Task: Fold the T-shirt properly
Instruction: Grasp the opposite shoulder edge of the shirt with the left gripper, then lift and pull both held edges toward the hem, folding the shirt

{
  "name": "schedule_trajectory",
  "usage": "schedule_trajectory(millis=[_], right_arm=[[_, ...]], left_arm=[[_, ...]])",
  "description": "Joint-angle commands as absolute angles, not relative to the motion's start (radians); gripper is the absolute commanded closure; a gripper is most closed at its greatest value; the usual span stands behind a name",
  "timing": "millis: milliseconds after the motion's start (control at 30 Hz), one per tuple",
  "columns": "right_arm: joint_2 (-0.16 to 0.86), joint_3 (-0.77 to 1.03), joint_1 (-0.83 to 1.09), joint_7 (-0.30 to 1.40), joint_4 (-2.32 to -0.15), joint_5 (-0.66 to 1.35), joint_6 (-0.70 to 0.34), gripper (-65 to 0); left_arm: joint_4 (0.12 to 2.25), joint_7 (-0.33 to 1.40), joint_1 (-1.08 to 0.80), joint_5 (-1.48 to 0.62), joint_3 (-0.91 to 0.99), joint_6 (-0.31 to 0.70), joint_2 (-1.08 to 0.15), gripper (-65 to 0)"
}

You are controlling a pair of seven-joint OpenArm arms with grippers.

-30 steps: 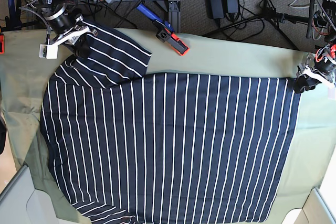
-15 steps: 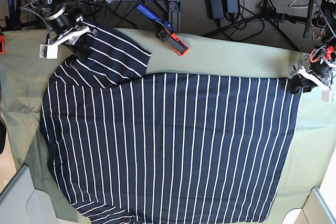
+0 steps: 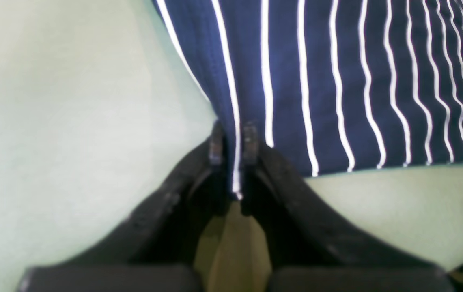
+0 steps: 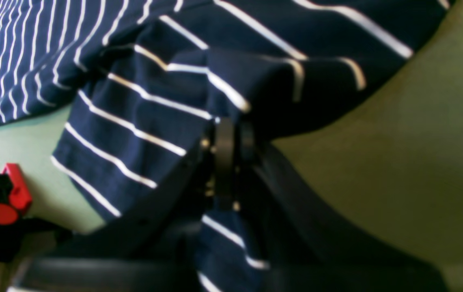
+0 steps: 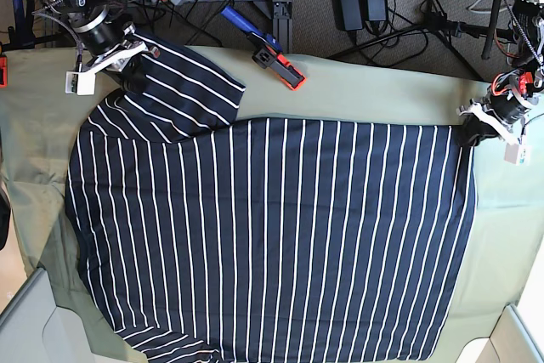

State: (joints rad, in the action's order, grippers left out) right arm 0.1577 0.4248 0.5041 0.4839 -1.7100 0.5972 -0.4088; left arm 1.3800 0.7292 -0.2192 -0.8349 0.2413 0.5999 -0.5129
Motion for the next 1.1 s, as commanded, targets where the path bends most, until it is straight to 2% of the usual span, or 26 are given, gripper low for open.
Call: schedule_trajectory(millis=[0,67,267,467,867,1067], right_arm=[[0.167,0.428,0.505,0.47,-1.724,0.606,-0.423,0.0],[0.17,0.428,0.505,0.486,-1.724,0.61,-0.423,0.0],[0.193,0.479,0.512,0.604,-1.758,0.711,-0.424,0.0],[0.259,0.557,0.527,0.633,-1.819,0.803,-0.435,0.0],[0.289,0.557,0.432,0.63,-1.857,0.786,-0.434,0.0],[0.323,0.5,0.311,0.63,-1.852,0.71,-0.434,0.0]], left_arm=[[1.391,0.731,-0.214,-0.847,0.25,0.654,-0.535,0.0],[1.393,0.745,-0.214,-0.863,0.265,0.698,-0.54,0.0],[1.403,0.813,-0.216,-0.963,0.272,0.698,-0.602,0.0],[1.453,0.895,-0.216,-1.067,0.272,0.698,-0.654,0.0],[1.458,0.868,-0.092,-1.068,0.265,0.698,-0.659,0.0],[1.433,0.803,-0.035,-0.944,0.22,0.698,-0.657,0.0]])
